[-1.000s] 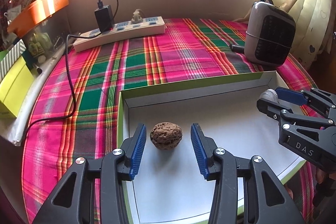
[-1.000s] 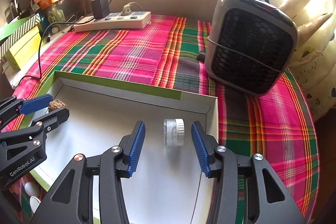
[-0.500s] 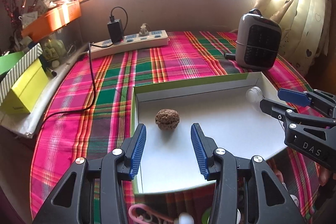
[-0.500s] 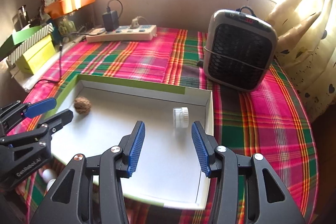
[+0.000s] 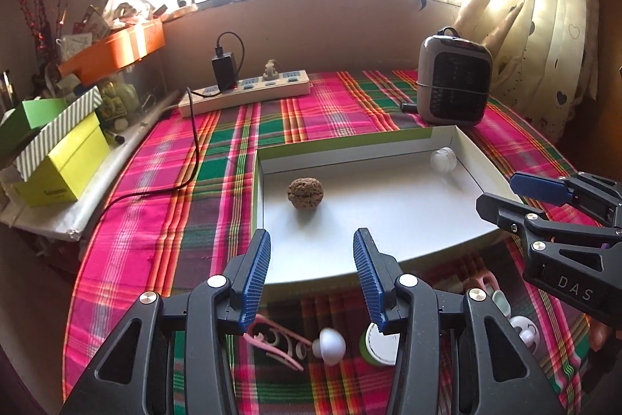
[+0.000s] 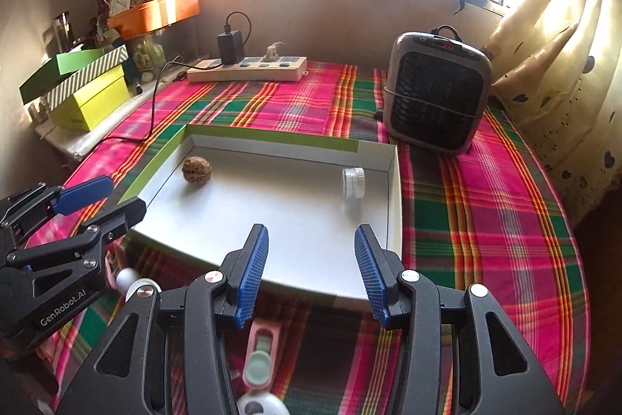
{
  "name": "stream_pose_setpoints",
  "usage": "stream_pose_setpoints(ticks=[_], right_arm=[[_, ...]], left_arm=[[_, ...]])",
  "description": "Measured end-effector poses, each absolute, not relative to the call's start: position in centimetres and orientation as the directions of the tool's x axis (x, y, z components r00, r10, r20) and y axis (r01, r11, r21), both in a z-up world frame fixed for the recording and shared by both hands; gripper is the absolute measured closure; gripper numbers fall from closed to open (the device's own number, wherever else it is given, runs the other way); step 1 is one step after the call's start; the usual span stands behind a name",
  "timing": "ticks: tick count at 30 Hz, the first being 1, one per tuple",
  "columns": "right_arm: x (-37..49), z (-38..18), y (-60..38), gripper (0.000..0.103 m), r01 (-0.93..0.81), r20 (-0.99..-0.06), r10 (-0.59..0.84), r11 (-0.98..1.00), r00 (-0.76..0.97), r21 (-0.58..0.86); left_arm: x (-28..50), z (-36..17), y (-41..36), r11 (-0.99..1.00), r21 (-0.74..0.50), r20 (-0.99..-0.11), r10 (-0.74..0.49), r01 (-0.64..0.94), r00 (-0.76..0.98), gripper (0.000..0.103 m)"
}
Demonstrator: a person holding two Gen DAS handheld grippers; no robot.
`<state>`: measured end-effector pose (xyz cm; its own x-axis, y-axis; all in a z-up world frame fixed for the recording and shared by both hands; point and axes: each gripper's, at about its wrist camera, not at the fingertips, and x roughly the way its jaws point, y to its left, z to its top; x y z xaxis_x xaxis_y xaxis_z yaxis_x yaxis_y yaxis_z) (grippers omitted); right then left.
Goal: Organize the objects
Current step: 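Withdraw both grippers from the box toward the remaining toys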
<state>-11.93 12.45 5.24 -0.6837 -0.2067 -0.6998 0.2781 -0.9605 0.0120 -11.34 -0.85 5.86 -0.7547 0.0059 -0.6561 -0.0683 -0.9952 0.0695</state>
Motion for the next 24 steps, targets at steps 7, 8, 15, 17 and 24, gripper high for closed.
stream_pose_setpoints(ticks=[7, 8, 15, 17, 24], right_arm=[[-9.9, 5.1, 12.9, 0.056, 0.271, -0.692, -0.212, -0.962, -0.690, 0.025], [-9.6, 5.1, 12.9, 0.056, 0.270, -0.692, -0.216, -0.962, -0.689, 0.032], [-7.9, 4.5, 13.4, 0.056, 0.269, -0.696, -0.224, -0.962, -0.682, 0.047], [-7.3, 4.3, 13.7, 0.055, 0.266, -0.697, -0.226, -0.963, -0.681, 0.052], [-5.7, 3.5, 14.5, 0.055, 0.251, -0.707, -0.208, -0.967, -0.676, 0.045]], left_arm=[[-9.7, 5.5, -1.1, -0.996, 0.063, -0.656, 0.010, -0.067, -0.754, 0.060], [-9.5, 5.4, -1.2, -0.996, 0.058, -0.659, 0.011, -0.066, -0.752, 0.060], [-8.2, 4.9, -2.4, -0.998, 0.017, -0.673, 0.030, -0.056, -0.739, 0.060], [-7.8, 4.8, -2.9, -0.999, 0.006, -0.675, 0.029, -0.045, -0.737, 0.060], [-6.4, 4.0, -4.6, -0.999, -0.027, -0.684, 0.037, -0.026, -0.728, 0.060]])
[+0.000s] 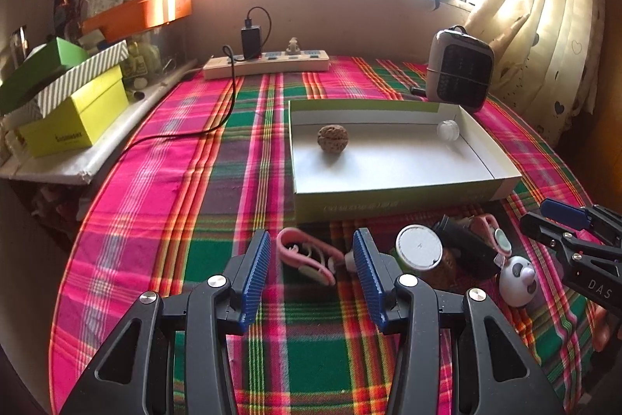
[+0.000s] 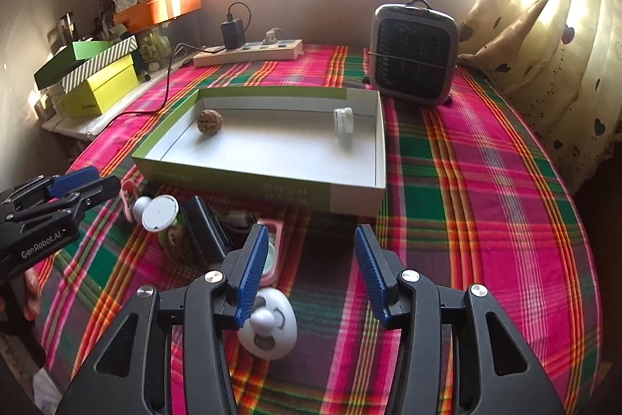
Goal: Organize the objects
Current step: 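Withdraw both grippers from the box toward the remaining toys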
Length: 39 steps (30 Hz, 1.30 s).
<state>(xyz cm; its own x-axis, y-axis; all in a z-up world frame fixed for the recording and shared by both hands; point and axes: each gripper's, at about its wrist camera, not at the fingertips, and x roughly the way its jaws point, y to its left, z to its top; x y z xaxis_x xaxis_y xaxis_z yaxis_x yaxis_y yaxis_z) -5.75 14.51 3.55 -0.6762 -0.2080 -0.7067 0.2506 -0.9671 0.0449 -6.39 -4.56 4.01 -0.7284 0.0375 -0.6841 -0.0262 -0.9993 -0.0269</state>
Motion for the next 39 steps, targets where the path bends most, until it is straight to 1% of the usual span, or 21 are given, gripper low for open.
stream_pose_setpoints(ticks=[8, 10, 12, 26, 34, 39], right_arm=[[-4.1, 2.9, 14.7, 0.055, 0.259, -0.714, -0.219, -0.964, -0.666, 0.055], [-3.8, 2.6, 14.7, 0.052, 0.260, -0.718, -0.223, -0.964, -0.659, 0.061], [-3.5, 2.4, 14.6, 0.051, 0.263, -0.720, -0.232, -0.962, -0.654, 0.071], [-2.4, 1.5, 14.3, 0.049, 0.290, -0.732, -0.261, -0.953, -0.629, 0.090], [-2.4, 0.7, 13.5, 0.048, 0.320, -0.753, -0.268, -0.944, -0.601, 0.081], [-2.7, 0.5, 13.4, 0.048, 0.312, -0.766, -0.245, -0.948, -0.594, 0.061]], left_arm=[[-5.4, 3.1, -5.7, -0.998, -0.060, -0.700, 0.056, -0.020, -0.712, 0.060], [-5.3, 2.9, -5.9, -0.996, -0.083, -0.708, 0.075, -0.023, -0.702, 0.060], [-5.2, 2.7, -5.9, -0.995, -0.093, -0.714, 0.087, -0.029, -0.695, 0.060], [-5.6, 1.7, -5.8, -0.994, -0.105, -0.737, 0.103, -0.038, -0.668, 0.060], [-6.5, 1.0, -5.8, -0.996, -0.091, -0.751, 0.085, -0.025, -0.655, 0.060], [-6.9, 0.9, -5.9, -0.997, -0.073, -0.756, 0.065, -0.015, -0.652, 0.060]])
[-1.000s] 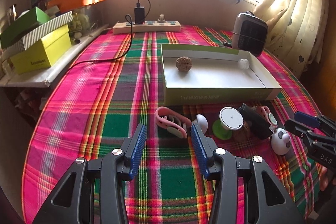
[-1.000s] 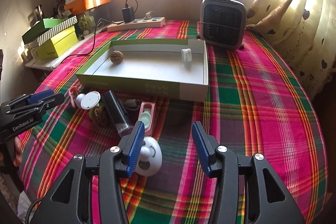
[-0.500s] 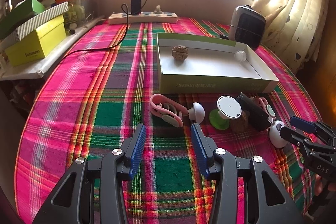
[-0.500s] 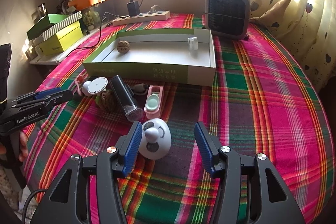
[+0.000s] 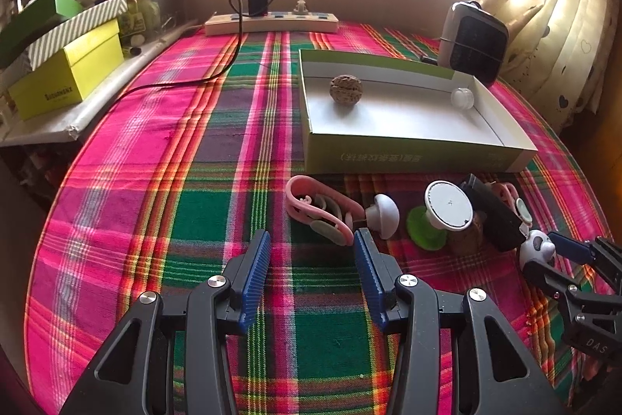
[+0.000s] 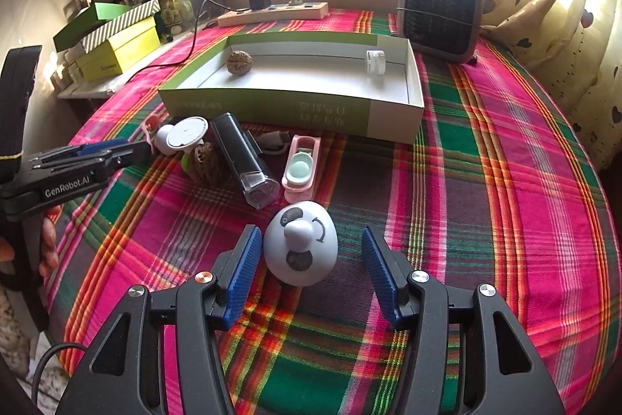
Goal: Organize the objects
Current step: 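Withdraw both grippers from the box toward the remaining toys, then grasp the pink clip with the left gripper while the right gripper grasps the panda toy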
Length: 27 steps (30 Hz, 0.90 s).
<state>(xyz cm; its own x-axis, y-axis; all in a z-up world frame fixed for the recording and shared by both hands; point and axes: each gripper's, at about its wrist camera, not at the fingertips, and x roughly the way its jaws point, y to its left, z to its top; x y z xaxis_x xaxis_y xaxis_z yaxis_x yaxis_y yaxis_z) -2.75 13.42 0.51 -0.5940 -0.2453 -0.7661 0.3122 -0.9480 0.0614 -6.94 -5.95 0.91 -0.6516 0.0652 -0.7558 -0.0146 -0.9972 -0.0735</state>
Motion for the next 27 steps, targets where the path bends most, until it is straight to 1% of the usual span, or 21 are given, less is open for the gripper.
stream_pose_setpoints(ticks=[4, 11, 22, 27], right_arm=[[-3.0, 0.4, 13.3, 0.048, 0.310, -0.772, -0.228, -0.950, -0.594, 0.043], [-3.1, 0.4, 13.5, 0.048, 0.302, -0.775, -0.216, -0.953, -0.594, 0.034], [-3.2, 0.4, 13.7, 0.048, 0.299, -0.777, -0.207, -0.954, -0.594, 0.026], [-3.4, 0.4, 14.0, 0.048, 0.287, -0.777, -0.202, -0.957, -0.596, 0.028]], left_arm=[[-7.2, 0.7, -6.2, -0.998, -0.057, -0.771, 0.047, -0.005, -0.635, 0.060], [-7.0, 0.7, -6.9, -0.999, -0.044, -0.768, 0.027, 0.011, -0.640, 0.060], [-6.8, 0.6, -9.4, -0.996, -0.022, -0.772, -0.041, 0.092, -0.635, 0.060], [-6.3, 1.2, -9.2, -0.995, -0.077, -0.753, 0.021, 0.056, -0.657, 0.060]])
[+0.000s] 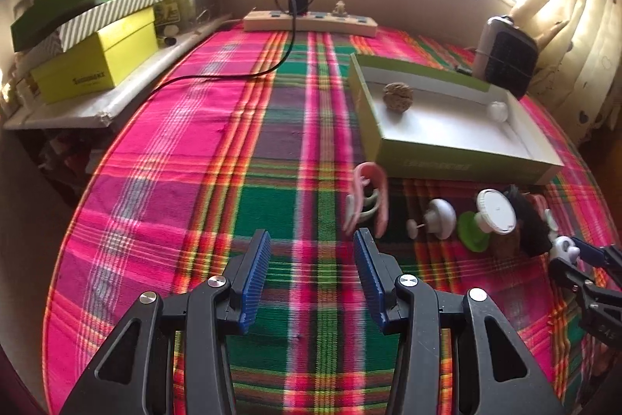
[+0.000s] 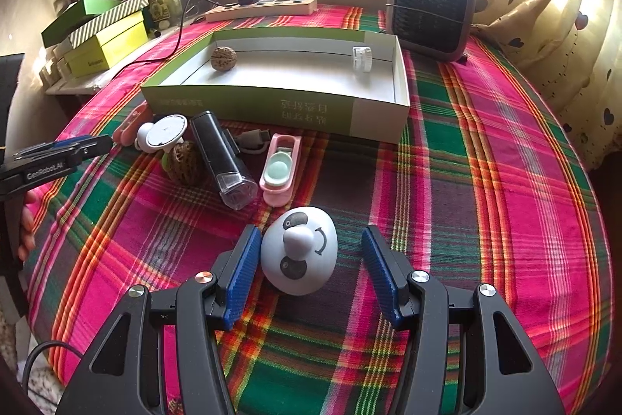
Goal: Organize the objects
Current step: 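Grasp the pink clip with the left gripper while the right gripper grasps the panda toy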
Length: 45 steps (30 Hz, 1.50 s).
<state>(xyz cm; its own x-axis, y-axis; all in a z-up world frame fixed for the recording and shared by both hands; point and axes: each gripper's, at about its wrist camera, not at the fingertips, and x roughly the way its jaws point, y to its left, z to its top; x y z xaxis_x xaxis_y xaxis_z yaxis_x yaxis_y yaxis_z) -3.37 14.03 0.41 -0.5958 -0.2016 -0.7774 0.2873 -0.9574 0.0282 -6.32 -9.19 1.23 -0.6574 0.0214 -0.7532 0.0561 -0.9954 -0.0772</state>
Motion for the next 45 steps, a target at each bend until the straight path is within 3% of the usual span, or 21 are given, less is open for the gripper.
stream_pose_setpoints(ticks=[5, 38, 45], right_arm=[[-3.4, 0.5, 14.2, 0.048, 0.283, -0.778, -0.197, -0.959, -0.597, 0.026], [-3.7, 0.4, 14.4, 0.048, 0.277, -0.780, -0.178, -0.961, -0.600, 0.006], [-3.7, 0.4, 14.4, 0.048, 0.278, -0.780, -0.178, -0.961, -0.600, 0.005]], left_arm=[[-6.6, 1.9, -8.2, -0.995, -0.098, -0.736, 0.068, 0.007, -0.674, 0.060], [-10.6, 0.5, -7.1, -1.000, 0.002, -0.769, -0.018, 0.026, -0.639, 0.060], [-10.6, 0.6, -6.8, -1.000, 0.003, -0.767, -0.011, 0.014, -0.642, 0.075]])
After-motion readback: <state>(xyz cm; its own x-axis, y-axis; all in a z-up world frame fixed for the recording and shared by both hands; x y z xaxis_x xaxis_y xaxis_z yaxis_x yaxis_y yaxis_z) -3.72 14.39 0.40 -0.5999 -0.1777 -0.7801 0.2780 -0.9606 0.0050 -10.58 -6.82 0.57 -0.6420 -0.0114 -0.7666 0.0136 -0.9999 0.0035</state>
